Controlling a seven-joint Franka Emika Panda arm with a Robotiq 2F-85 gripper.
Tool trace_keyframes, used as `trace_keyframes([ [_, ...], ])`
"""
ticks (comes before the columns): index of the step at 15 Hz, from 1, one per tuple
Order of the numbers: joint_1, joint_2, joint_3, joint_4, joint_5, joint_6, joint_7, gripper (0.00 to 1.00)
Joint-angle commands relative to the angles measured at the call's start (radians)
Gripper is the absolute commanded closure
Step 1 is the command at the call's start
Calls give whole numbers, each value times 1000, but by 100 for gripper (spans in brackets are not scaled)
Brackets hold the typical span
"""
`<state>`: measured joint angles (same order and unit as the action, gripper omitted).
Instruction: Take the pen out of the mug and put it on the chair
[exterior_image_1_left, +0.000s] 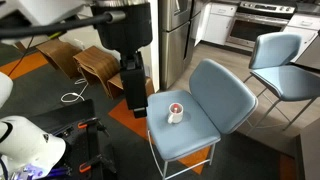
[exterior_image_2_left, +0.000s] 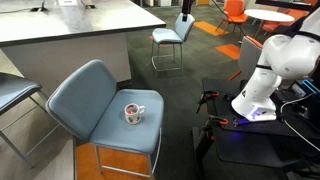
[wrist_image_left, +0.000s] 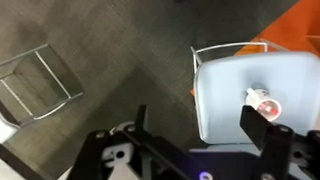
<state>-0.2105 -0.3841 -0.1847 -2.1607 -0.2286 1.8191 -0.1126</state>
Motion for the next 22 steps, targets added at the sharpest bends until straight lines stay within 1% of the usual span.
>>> trace_keyframes([
  [1, 9, 0, -8, 2, -3, -2, 2, 0],
  [7, 9, 0, -8, 3, -3, -2, 2, 0],
  [10, 31, 47, -9, 30, 1, 18, -53, 0],
  [14, 80, 164, 0, 95, 35, 82, -109, 0],
  [16, 113, 234, 5, 123, 76, 143, -194, 0],
  [18, 136, 311, 17, 141, 125, 227, -295, 0],
  [22, 141, 464, 61, 180, 220, 363, -501, 0],
])
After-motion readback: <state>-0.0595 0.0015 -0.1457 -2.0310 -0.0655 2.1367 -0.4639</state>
